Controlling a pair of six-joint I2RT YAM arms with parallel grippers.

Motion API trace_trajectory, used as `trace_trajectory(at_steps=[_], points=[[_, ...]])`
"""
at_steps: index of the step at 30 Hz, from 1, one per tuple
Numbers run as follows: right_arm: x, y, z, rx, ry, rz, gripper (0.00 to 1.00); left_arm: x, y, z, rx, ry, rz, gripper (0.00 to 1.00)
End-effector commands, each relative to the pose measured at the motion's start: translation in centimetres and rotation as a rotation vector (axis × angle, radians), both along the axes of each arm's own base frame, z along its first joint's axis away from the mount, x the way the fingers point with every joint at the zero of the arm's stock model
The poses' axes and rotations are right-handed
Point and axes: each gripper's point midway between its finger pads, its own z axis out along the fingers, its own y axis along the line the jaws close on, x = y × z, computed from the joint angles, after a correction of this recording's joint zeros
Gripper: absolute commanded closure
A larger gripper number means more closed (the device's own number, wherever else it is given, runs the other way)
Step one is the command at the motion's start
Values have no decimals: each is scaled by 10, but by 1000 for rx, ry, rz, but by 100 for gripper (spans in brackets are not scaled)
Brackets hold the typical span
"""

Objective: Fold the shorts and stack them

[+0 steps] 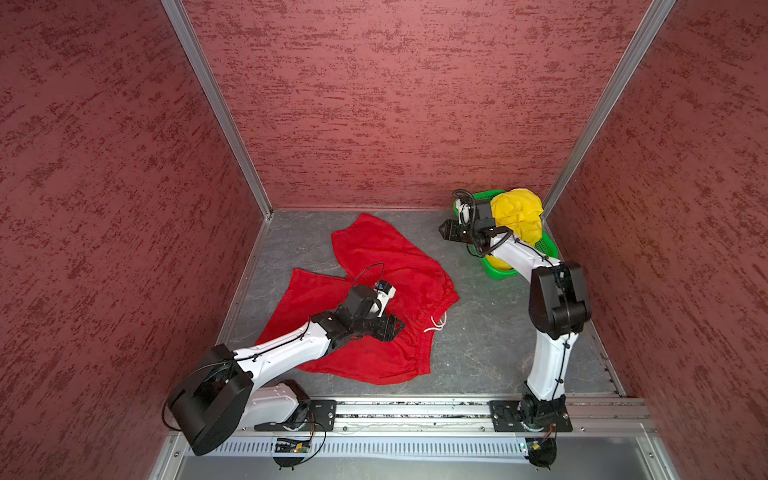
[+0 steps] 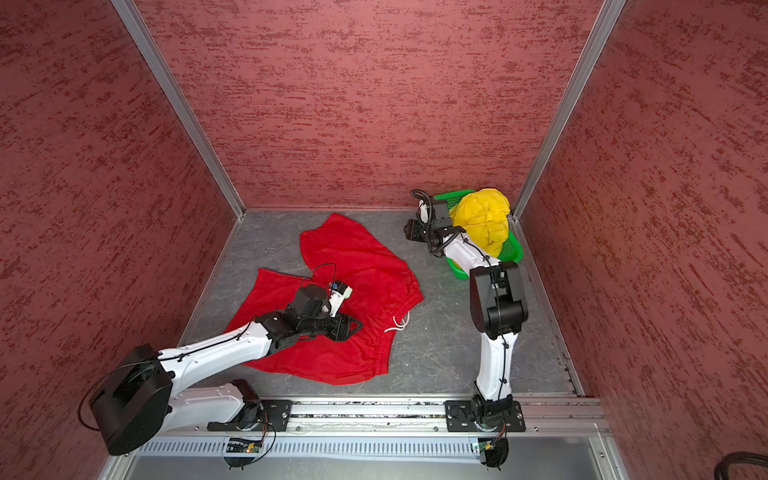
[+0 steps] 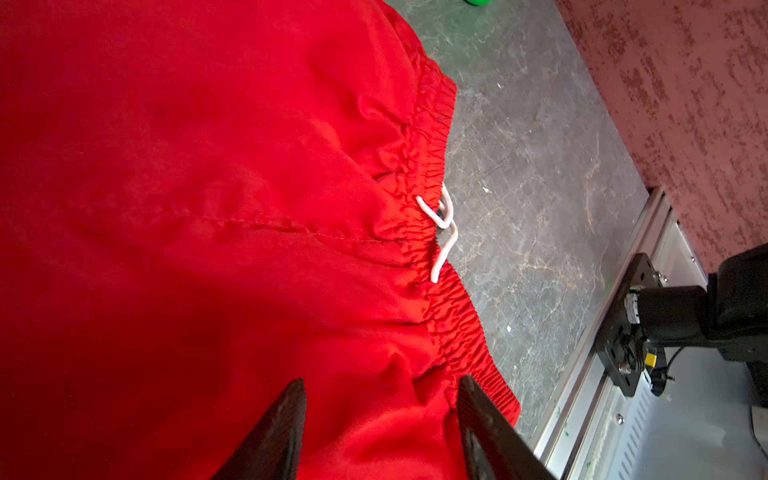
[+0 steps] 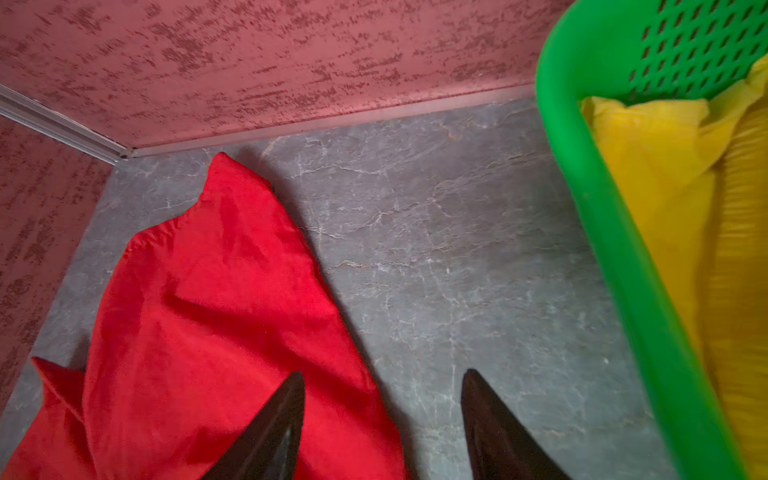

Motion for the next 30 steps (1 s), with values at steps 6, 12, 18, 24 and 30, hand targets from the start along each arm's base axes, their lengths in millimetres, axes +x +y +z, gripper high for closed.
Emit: trace_trajectory(at_steps=[6,12,18,24,30], points=[[52,-21,-17,-67,-4,-155,38,-14,-8,-4,5,-22,-105,40],[78,-50,-17,-89,-2,-237,37,-53,-32,-13,47,-50,-327,40],[78,-44,18,-58,-26,-195,37,-75,-43,-28,117,-29,-447,42],[21,-21,70,44,-92,-93,39,-89,-53,-49,207,-11,-545,49],[-63,-17,63,109,-53,-52,39,-100,-70,-74,270,45,-622,56]])
